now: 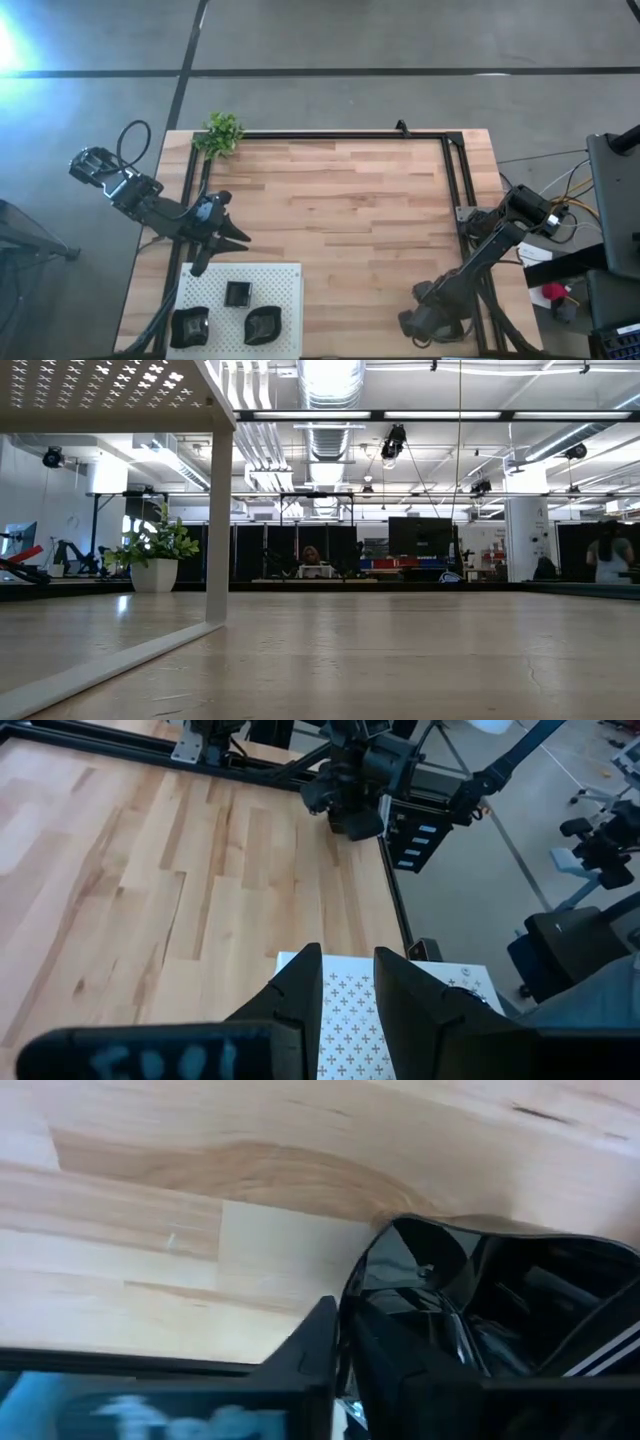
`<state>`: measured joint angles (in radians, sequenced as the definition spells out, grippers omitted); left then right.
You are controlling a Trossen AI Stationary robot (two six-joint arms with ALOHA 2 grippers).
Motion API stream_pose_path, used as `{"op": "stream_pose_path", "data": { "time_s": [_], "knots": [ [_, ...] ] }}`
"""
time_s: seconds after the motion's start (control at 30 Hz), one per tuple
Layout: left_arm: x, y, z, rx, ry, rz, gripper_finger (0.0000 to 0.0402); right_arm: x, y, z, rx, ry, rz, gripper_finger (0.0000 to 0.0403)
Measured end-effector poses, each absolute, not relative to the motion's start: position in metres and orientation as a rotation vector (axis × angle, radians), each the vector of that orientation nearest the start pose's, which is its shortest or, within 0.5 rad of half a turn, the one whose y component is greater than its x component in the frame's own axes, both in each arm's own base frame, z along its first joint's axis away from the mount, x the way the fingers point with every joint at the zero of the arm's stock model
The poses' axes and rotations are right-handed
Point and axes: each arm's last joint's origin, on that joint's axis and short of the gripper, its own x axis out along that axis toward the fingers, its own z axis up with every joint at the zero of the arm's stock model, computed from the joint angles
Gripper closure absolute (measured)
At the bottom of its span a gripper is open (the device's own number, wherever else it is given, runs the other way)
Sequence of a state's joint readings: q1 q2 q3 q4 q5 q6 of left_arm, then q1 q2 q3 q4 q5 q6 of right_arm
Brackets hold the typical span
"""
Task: Pick & Place Mini shaped plates
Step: Stack the distorted square plate on top of the distorted square plate on the shelf
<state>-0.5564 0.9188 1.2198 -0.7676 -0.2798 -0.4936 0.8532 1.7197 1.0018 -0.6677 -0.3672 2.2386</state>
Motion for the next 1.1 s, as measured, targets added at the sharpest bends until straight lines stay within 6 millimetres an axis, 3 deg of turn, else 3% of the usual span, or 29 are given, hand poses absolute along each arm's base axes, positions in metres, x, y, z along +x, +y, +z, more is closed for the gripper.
{"op": "stream_pose_path", "data": {
  "time_s": [0.2, 0.37, 0.5, 0.77, 1.1],
  "knots": [
    [0.141, -0.078, 0.400, -0.272, 0.478, -0.158, 0.0317, 0.193, 0.236, 0.175, 1.166, 1.702, -0.897, 0.0394],
    [0.141, -0.078, 0.400, -0.246, 0.475, -0.161, 0.0317, 0.203, 0.231, 0.221, 1.038, 1.734, -0.920, 0.0395],
    [0.142, -0.078, 0.400, -0.188, 0.471, -0.171, 0.0317, 0.215, 0.222, 0.261, 0.943, 1.721, -0.837, 0.0395],
    [0.154, -0.083, 0.394, -0.060, 0.495, -0.181, 0.0317, 0.249, 0.194, 0.312, 0.747, 1.519, -0.538, 0.0395],
    [0.175, -0.083, 0.391, 0.015, 0.474, -0.184, 0.0317, 0.288, 0.142, 0.342, 0.389, 1.327, -0.259, 0.0395]
  ]
}}
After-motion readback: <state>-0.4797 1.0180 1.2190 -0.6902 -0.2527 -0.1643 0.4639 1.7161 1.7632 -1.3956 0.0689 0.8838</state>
